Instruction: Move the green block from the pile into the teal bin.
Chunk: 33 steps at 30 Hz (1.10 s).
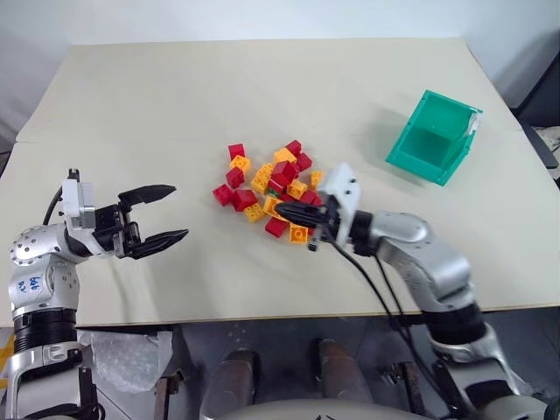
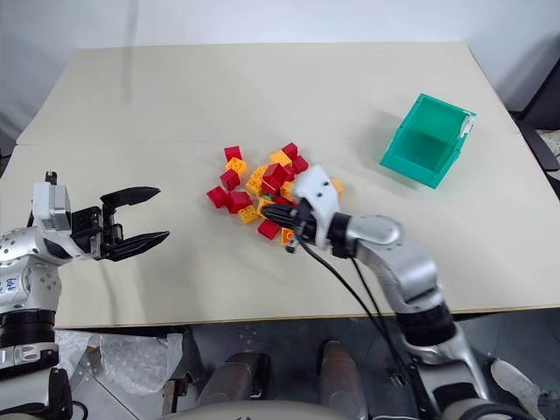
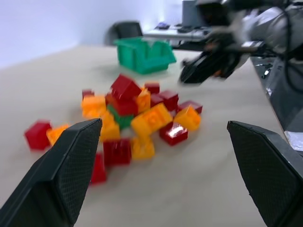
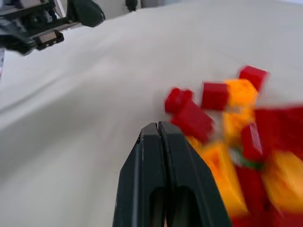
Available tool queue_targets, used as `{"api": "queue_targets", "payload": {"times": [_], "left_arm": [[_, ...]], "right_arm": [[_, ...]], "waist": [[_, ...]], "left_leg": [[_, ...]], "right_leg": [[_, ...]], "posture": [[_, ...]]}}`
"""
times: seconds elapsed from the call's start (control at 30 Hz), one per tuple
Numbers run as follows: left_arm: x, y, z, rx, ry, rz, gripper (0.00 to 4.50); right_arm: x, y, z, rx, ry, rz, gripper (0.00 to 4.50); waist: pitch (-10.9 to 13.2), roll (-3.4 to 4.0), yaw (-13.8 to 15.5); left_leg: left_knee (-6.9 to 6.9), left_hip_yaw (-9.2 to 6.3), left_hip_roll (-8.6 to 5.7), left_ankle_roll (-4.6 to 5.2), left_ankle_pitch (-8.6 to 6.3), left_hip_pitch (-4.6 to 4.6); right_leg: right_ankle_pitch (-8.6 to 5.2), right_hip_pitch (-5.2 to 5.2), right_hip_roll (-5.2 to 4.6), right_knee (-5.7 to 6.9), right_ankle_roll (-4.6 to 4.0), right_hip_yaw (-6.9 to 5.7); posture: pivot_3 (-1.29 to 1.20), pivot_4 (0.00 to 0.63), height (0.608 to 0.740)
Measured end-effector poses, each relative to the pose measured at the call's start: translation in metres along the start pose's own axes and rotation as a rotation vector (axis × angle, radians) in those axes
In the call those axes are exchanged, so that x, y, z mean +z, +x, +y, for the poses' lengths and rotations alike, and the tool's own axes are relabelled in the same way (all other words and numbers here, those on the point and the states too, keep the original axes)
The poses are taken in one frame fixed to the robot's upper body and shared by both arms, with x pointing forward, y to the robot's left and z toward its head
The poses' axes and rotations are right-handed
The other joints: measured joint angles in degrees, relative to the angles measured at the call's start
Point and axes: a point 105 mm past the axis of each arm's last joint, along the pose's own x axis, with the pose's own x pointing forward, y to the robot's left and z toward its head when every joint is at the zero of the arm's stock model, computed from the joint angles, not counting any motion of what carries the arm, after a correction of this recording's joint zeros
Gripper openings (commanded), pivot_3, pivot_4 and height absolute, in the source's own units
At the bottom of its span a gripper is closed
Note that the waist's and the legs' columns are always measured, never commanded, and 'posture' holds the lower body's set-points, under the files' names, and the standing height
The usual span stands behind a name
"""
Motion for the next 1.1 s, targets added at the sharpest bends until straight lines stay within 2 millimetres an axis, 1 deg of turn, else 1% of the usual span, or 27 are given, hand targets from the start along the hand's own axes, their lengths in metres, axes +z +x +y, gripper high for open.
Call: {"api": "queue_targets", "payload": {"times": [0.1, 0.17, 0.23, 0.27, 0.3, 0.33, 0.37, 0.4, 0.47, 0.57, 0.63, 0.67, 0.7, 0.8, 0.87, 0.9, 0.97, 1.03, 1.1], "left_arm": [[-0.001, -0.002, 0.001, 0.012, 0.007, -0.001, 4.50], [-0.001, -0.003, 0.002, 0.027, 0.017, -0.003, 4.50], [-0.001, -0.001, 0.002, 0.036, 0.021, -0.009, 4.50], [-0.001, -0.001, 0.002, 0.039, 0.023, -0.012, 4.50], [-0.002, -0.001, 0.002, 0.047, 0.025, -0.012, 4.50], [-0.002, -0.002, 0.002, 0.054, 0.024, -0.012, 4.50], [-0.003, -0.003, 0.002, 0.066, 0.023, -0.010, 4.50], [-0.003, -0.003, 0.002, 0.073, 0.024, -0.009, 4.50], [-0.004, -0.004, 0.000, 0.080, 0.030, -0.004, 4.50], [-0.004, -0.004, 0.000, 0.094, 0.033, -0.004, 4.50], [-0.005, -0.005, 0.000, 0.100, 0.035, -0.002, 4.50], [-0.005, -0.005, 0.000, 0.102, 0.035, -0.001, 4.50], [-0.005, -0.005, 0.000, 0.105, 0.036, -0.002, 4.50], [-0.005, -0.004, 0.001, 0.113, 0.041, -0.007, 4.50], [-0.005, -0.004, 0.001, 0.116, 0.043, -0.009, 4.50], [-0.005, -0.003, 0.001, 0.115, 0.044, -0.010, 4.50], [-0.005, -0.002, 0.002, 0.112, 0.046, -0.014, 4.50], [-0.004, -0.001, 0.002, 0.113, 0.049, -0.017, 4.50], [-0.005, -0.002, 0.002, 0.114, 0.050, -0.017, 4.50]], "right_arm": [[-0.006, 0.028, 0.001, -0.002, 0.028, -0.011, 0.01], [-0.009, 0.056, 0.002, 0.000, 0.052, -0.023, 0.01], [-0.010, 0.077, -0.002, -0.016, 0.047, -0.022, 0.01], [-0.009, 0.083, -0.004, -0.026, 0.037, -0.029, 0.01], [-0.009, 0.088, -0.013, -0.059, 0.028, -0.033, 0.01], [-0.008, 0.089, -0.022, -0.096, 0.021, -0.036, 0.01], [-0.008, 0.088, -0.038, -0.158, 0.009, -0.033, 0.01], [-0.007, 0.084, -0.055, -0.226, -0.002, -0.034, 0.01], [-0.004, 0.070, -0.083, -0.337, -0.014, -0.051, 0.01], [-0.006, 0.049, -0.110, -0.452, -0.023, -0.053, 0.01], [-0.011, 0.032, -0.124, -0.506, -0.047, -0.023, 0.01], [-0.014, 0.026, -0.128, -0.520, -0.056, -0.007, 0.01], [-0.017, 0.020, -0.130, -0.517, -0.071, -0.001, 0.01], [-0.020, 0.012, -0.131, -0.498, -0.103, 0.029, 0.01], [-0.021, 0.008, -0.127, -0.464, -0.102, 0.039, 0.01], [-0.017, 0.007, -0.124, -0.434, -0.102, 0.035, 0.01], [-0.003, 0.000, -0.112, -0.323, -0.134, 0.027, 0.01], [0.010, -0.020, -0.105, -0.219, -0.181, 0.048, 0.37], [0.015, -0.042, -0.099, -0.135, -0.207, 0.093, 0.83]], "waist": [[0.0, -0.01, -0.6], [0.0, -0.01, -1.2], [0.0, 0.01, -1.8], [0.0, 0.00, -2.0], [0.0, 0.01, -2.5], [0.0, 0.01, -2.5], [0.0, 0.01, -2.6], [0.0, 0.02, -2.5], [0.0, 0.01, -2.6], [0.0, 0.02, -2.9], [0.0, 0.02, -2.9], [0.0, 0.02, -2.9], [0.0, 0.02, -2.9], [0.0, 0.02, -3.1], [0.0, 0.04, -3.0], [0.0, 0.06, -3.0], [0.1, 0.11, -2.7], [0.1, 0.12, -2.3], [0.1, 0.11, -1.6]], "left_leg": [[0.00, -0.01, -0.02, 0.01, 0.00, 0.00], [0.02, 0.00, -0.01, 0.00, 0.00, 0.01], [0.01, 0.00, 0.01, -0.01, 0.01, 0.02], [0.00, -0.03, 0.03, -0.03, 0.00, 0.03], [-0.01, -0.05, 0.02, -0.03, 0.00, 0.03], [-0.01, -0.13, -0.02, -0.03, 0.00, 0.03], [0.02, -0.15, -0.05, -0.02, -0.01, 0.03], [0.02, -0.17, -0.09, -0.02, -0.01, 0.02], [0.01, -0.20, -0.09, 0.01, -0.05, 0.02], [-0.05, -0.18, -0.06, -0.01, -0.07, 0.02], [-0.05, -0.17, -0.05, -0.02, -0.07, 0.02], [-0.05, -0.16, -0.04, -0.02, -0.07, 0.02], [-0.05, -0.14, -0.03, -0.01, -0.07, 0.02], [-0.02, -0.03, 0.01, -0.02, -0.07, 0.03], [-0.01, -0.02, 0.03, -0.02, -0.07, 0.02], [-0.01, 0.00, 0.03, -0.02, -0.07, 0.02], [-0.01, -0.02, 0.03, -0.01, -0.08, 0.02], [0.01, -0.06, 0.00, 0.05, -0.11, 0.02], [0.03, -0.04, -0.03, 0.13, -0.16, 0.02]], "right_leg": [[0.00, -0.01, 0.00, 0.07, 0.00, -0.03], [0.00, -0.02, 0.01, 0.10, 0.00, -0.03], [-0.01, -0.05, 0.03, 0.15, -0.02, -0.04], [-0.03, -0.06, 0.04, 0.19, -0.05, -0.06], [-0.03, -0.07, 0.02, 0.22, -0.05, -0.06], [-0.03, -0.07, 0.00, 0.25, -0.05, -0.07], [-0.02, -0.07, -0.02, 0.31, -0.06, -0.09], [-0.02, -0.07, -0.06, 0.30, -0.06, -0.09], [-0.02, -0.06, -0.06, 0.29, -0.07, -0.09], [-0.03, -0.10, -0.05, 0.29, -0.09, -0.12], [-0.03, -0.10, -0.04, 0.28, -0.09, -0.13], [-0.03, -0.09, -0.04, 0.27, -0.09, -0.13], [-0.03, -0.09, -0.03, 0.26, -0.09, -0.13], [-0.03, -0.10, -0.02, 0.25, -0.09, -0.11], [-0.03, -0.10, 0.00, 0.25, -0.09, -0.10], [-0.03, -0.11, -0.01, 0.25, -0.09, -0.08], [-0.03, -0.11, -0.01, 0.25, -0.08, -0.09], [-0.03, -0.05, -0.04, 0.20, -0.08, -0.11], [-0.02, 0.01, -0.05, 0.10, -0.07, -0.12]], "posture": [[0.00, 0.150, 0.740], [0.00, 0.150, 0.740], [0.00, 0.150, 0.740], [0.00, 0.150, 0.740], [0.00, 0.150, 0.740], [0.00, 0.150, 0.740], [0.00, 0.150, 0.740], [0.00, 0.150, 0.740], [0.00, 0.150, 0.740], [0.00, 0.150, 0.740], [0.00, 0.150, 0.740], [0.00, 0.150, 0.740], [0.00, 0.150, 0.740], [0.00, 0.150, 0.740], [0.00, 0.150, 0.740], [0.00, 0.150, 0.740], [0.00, 0.150, 0.740], [0.00, 0.150, 0.740], [0.00, 0.150, 0.740]]}}
